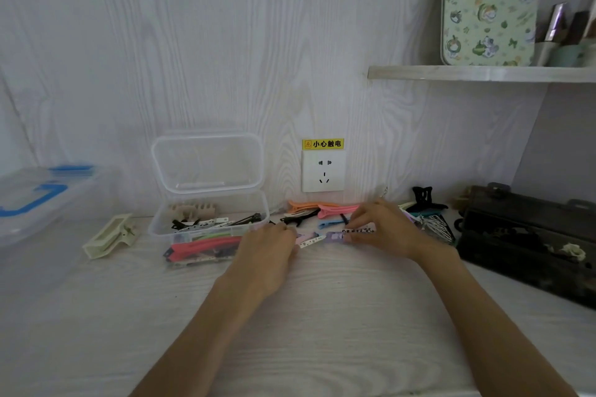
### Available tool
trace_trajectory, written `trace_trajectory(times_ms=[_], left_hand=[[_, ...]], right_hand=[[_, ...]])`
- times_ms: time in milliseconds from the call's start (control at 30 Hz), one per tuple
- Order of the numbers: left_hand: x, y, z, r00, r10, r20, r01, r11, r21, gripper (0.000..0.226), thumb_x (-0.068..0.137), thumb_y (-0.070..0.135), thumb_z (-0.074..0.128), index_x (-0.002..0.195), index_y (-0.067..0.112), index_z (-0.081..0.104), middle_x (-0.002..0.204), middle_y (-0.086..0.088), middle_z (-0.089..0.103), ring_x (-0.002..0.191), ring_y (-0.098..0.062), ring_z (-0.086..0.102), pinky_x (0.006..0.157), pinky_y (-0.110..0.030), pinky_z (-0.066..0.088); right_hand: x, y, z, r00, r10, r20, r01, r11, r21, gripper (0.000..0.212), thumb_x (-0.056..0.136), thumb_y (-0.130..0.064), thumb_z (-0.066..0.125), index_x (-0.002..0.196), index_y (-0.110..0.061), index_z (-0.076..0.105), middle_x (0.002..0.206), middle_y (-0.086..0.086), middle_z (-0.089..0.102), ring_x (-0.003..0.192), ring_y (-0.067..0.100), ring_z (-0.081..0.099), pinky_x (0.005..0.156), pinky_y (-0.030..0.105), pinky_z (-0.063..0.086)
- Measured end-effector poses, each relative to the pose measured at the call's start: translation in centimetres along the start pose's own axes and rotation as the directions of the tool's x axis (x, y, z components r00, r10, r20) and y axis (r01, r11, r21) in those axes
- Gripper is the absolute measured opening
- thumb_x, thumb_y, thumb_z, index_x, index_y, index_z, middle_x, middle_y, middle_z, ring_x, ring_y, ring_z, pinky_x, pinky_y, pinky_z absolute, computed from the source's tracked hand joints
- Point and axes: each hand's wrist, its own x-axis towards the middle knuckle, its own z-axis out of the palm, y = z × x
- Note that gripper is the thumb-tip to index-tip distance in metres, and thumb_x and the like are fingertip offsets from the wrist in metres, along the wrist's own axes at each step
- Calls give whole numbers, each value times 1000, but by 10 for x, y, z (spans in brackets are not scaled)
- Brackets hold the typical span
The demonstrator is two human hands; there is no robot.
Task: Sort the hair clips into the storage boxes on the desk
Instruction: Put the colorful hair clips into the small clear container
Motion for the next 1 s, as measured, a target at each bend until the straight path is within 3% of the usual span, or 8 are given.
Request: trace_trajectory(times_ms=[167,300,400,500,567,667,833,1000], left_hand=[[2,5,0,997,-76,7,74,942,-326,20,98,24,41,90,12,54,82,-1,56,76,-20,51,69,-34,40],[6,-1,-17,980,-137,147,200,727,-657,21,97,17,44,93,9,62,66,2,48,65,-17,50,63,-31,50],[2,-14,-40,985,-149,89,156,541,-827,18,96,17,48,98,16,67,66,8,55,61,-6,49,49,-12,44],[-4,-39,-55,973,-229,26,114,379,-918,18,95,19,51,93,24,68,78,7,64,71,-8,53,52,-13,43],[-6,-60,-53,942,-327,-69,128,544,-829,19,94,18,50,86,25,65,79,4,62,71,-13,51,58,-21,41],[-13,-85,-43,884,-457,-96,351,785,-511,18,93,16,49,98,20,66,91,-7,66,78,-24,57,64,-31,40],[-19,-97,-36,809,-587,-33,564,791,-237,31,90,16,48,115,24,65,113,-10,66,104,-31,59,86,-35,45],[-18,-97,-39,750,-643,-156,566,745,-353,50,86,10,52,134,23,47,134,-7,53,122,-31,48,100,-40,38]], right_hand=[[-1,3,-5,998,65,-22,-57,965,254,18,84,-34,64,92,-20,74,93,-9,68,88,8,59,84,29,46],[1,-1,-5,989,123,-85,-87,936,342,22,88,-29,62,104,-20,72,95,-9,72,89,4,63,81,26,47],[2,-3,0,979,134,-154,-72,932,355,18,88,-26,61,100,-19,72,84,-8,72,79,7,63,72,27,47],[4,-10,5,977,135,-162,-66,925,373,16,90,-23,58,100,-21,70,80,-4,69,72,11,58,66,25,43],[6,-19,8,975,146,-167,-63,906,419,13,90,-22,57,97,-28,68,84,-2,69,75,9,58,69,22,44],[15,-41,9,960,141,-243,-13,886,463,21,91,-26,56,107,-23,68,99,-4,70,90,11,63,82,24,50],[43,-120,5,941,-90,-326,213,907,364,21,93,-21,53,108,-18,67,95,-10,67,81,-5,54,81,15,44],[63,-166,24,957,-242,-158,274,933,231,30,94,-15,50,121,-16,61,119,4,65,107,18,58,97,33,44]])
